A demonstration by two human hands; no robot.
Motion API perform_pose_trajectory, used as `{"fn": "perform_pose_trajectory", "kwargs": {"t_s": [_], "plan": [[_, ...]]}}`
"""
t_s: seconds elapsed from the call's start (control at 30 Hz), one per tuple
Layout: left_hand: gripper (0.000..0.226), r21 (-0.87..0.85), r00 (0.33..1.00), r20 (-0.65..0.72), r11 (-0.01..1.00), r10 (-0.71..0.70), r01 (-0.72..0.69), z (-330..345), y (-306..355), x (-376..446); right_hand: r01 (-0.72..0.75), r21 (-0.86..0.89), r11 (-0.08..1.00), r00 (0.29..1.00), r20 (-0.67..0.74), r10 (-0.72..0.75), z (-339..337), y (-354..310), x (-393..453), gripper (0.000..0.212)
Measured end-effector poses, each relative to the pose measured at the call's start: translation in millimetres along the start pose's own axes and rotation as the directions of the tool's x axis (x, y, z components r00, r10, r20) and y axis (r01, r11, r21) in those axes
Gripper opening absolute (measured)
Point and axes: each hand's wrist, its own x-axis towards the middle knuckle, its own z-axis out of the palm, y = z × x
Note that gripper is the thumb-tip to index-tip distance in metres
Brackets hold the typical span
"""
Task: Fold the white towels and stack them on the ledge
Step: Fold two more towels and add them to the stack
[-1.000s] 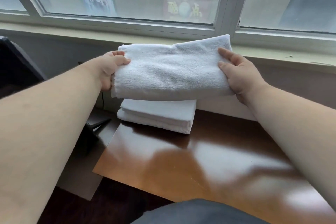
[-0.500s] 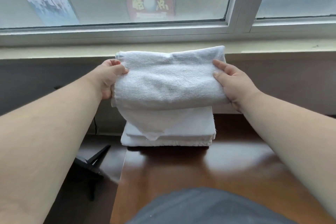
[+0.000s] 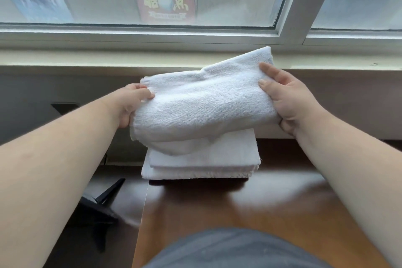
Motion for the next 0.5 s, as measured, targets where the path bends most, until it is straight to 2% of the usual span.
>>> {"fn": "perform_pose_trajectory", "kwargs": {"t_s": [0.13, 0.2, 0.27, 0.3, 0.33, 0.37, 0.4, 0.43, 0.47, 0.5], "plan": [[0.023, 0.148, 0.994, -0.001, 0.983, -0.112, 0.11, 8, -11, -20, 0.05, -0.009, 0.999, 0.996, 0.072, -0.049, 14, -32, -11, 0.035], [0.031, 0.207, 0.994, -0.035, 0.972, -0.106, 0.111, 18, -17, -34, 0.081, -0.03, 0.996, 0.991, 0.107, -0.077, 20, -48, -15, 0.034], [0.047, 0.281, 0.968, -0.247, 0.96, 0.048, 0.024, 30, -21, -55, 0.11, -0.042, 0.993, 0.985, 0.14, -0.103, 24, -61, -19, 0.033], [0.046, 0.321, 0.899, -0.373, 0.941, 0.231, -0.109, 38, -24, -73, 0.125, -0.052, 0.991, 0.982, 0.152, -0.116, 25, -66, -21, 0.033], [0.035, 0.356, 0.761, -0.44, 0.871, 0.476, -0.339, 49, -26, -99, 0.139, -0.066, 0.988, 0.979, 0.16, -0.127, 25, -70, -24, 0.034], [0.018, 0.389, 0.601, -0.404, 0.724, 0.69, -0.57, 63, -28, -130, 0.15, -0.079, 0.986, 0.977, 0.166, -0.135, 25, -73, -26, 0.034], [0.006, 0.394, 0.505, -0.237, 0.557, 0.83, -0.731, 80, -36, -157, 0.156, -0.087, 0.984, 0.976, 0.168, -0.14, 23, -76, -28, 0.034], [0.005, 0.342, 0.475, 0.015, 0.442, 0.88, -0.829, 99, -49, -180, 0.16, -0.09, 0.983, 0.976, 0.165, -0.144, 19, -78, -30, 0.034], [0.011, 0.248, 0.518, 0.275, 0.461, 0.81, -0.852, 121, -64, -196, 0.164, -0.087, 0.983, 0.976, 0.159, -0.149, 15, -80, -32, 0.034], [0.016, 0.208, 0.603, 0.492, 0.587, 0.629, -0.782, 144, -76, -208, 0.167, -0.08, 0.983, 0.976, 0.154, -0.153, 10, -81, -35, 0.033]]}}
